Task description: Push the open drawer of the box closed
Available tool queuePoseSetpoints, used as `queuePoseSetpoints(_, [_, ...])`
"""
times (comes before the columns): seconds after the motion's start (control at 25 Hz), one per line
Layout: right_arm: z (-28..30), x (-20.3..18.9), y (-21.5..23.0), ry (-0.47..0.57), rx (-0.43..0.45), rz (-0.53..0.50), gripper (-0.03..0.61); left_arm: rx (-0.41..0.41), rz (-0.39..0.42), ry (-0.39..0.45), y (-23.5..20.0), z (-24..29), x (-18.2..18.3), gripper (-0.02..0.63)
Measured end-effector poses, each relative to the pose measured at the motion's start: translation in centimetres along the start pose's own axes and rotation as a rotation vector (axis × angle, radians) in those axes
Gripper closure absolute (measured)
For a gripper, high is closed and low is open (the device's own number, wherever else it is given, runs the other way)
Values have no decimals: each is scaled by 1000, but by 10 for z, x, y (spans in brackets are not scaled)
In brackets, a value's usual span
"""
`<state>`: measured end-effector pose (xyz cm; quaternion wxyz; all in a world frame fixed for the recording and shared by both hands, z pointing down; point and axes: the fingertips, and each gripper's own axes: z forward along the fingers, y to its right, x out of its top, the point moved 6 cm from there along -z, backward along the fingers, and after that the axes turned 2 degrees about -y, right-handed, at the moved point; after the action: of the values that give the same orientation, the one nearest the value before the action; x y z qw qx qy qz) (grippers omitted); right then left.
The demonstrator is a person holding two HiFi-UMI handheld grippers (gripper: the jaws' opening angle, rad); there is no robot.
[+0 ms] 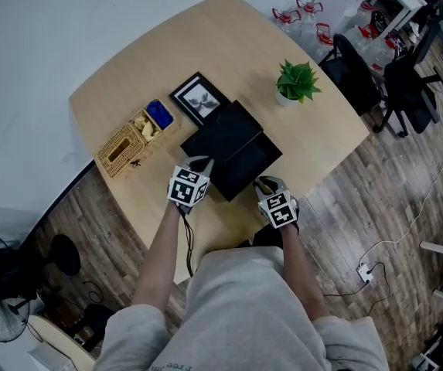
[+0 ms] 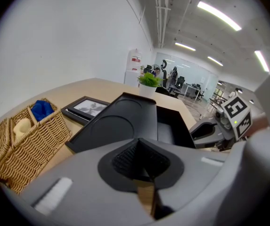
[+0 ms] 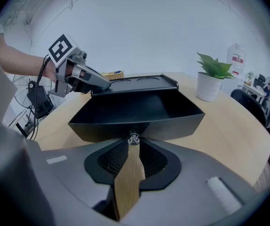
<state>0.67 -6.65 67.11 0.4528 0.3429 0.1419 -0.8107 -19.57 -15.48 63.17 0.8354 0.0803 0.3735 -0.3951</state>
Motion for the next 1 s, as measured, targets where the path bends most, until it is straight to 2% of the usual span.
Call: queuePoseSetpoints(1.0, [8,14,-1,-27,14,-17,506,3,-15,15,1,1,0,561])
